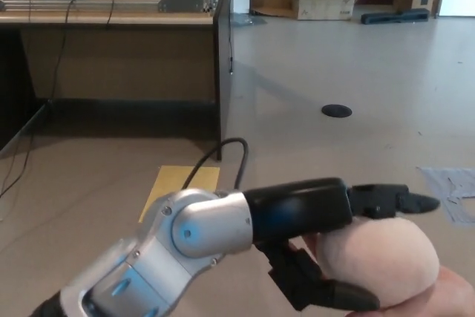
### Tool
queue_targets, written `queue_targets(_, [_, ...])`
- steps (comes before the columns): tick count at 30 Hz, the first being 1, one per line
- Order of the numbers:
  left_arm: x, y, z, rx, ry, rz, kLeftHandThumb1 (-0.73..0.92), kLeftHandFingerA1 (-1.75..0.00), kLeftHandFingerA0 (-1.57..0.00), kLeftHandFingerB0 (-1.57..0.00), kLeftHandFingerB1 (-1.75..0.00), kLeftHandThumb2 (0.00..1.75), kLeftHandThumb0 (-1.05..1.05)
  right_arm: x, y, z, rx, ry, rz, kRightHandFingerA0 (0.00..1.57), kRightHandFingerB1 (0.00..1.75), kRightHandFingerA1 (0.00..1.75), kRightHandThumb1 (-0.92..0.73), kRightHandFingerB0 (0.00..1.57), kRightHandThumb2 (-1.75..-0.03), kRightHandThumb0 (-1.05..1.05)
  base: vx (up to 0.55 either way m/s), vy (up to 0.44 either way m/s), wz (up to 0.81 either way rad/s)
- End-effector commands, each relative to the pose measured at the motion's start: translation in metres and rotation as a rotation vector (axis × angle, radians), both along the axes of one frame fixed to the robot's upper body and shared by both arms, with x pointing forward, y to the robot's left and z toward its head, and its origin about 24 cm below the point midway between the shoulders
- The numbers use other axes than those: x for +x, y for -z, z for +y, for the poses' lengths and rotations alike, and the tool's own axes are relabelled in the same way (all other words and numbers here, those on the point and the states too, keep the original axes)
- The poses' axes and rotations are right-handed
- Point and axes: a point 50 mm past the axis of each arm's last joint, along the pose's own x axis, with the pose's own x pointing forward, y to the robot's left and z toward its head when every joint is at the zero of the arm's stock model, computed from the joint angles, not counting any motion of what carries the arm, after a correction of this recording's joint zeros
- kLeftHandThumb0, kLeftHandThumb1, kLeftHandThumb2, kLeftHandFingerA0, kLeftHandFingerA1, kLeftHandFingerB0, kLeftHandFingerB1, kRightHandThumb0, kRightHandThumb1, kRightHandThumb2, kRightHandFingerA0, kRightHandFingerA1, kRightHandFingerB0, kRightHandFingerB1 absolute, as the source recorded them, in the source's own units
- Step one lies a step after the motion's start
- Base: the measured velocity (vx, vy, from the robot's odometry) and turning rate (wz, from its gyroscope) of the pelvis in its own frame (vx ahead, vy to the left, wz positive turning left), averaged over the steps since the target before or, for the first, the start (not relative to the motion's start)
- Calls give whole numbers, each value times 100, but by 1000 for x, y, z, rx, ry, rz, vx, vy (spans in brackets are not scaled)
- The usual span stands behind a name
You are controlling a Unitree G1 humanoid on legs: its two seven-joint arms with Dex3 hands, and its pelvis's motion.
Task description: The robot extends its left hand to pick up an emotional support dumpling from the palm of a person and brings its hand down by its side. Then it extends its arm again to hand the dumpling back to the person.
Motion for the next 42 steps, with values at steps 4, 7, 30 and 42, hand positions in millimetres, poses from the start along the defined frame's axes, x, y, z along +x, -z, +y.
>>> queue_targets(4, [3, -26, 7, -16, 9, -51, 62, 0, 0, 0, 0, 102, -101, 4, -9, -2, 40, -36, -36, 38, 32, 32, -77, 35, -64, -72, 0, 0, 0])
queue_targets(7, [5, -36, 10, -15, 3, -70, 61, 0, 0, 0, 0, 99, -99, 4, -10, -2, -47, -26, -48, 18, 42, 44, -62, 16, -100, -79, 0, 0, 0])
queue_targets(30, [-10, -163, 60, -305, 20, -176, 76, 0, 0, 0, 0, 63, -93, 8, -5, -5, -108, 53, 18, 47, 33, 36, -76, 40, -64, -74, 0, 0, 0])
queue_targets(42, [3, -120, 189, -624, -288, -99, 64, -2, 0, 0, -2, 101, -96, -9, 10, -9, -105, 56, 53, 50, 33, 37, -76, 40, -64, -74, 0, 0, 0])
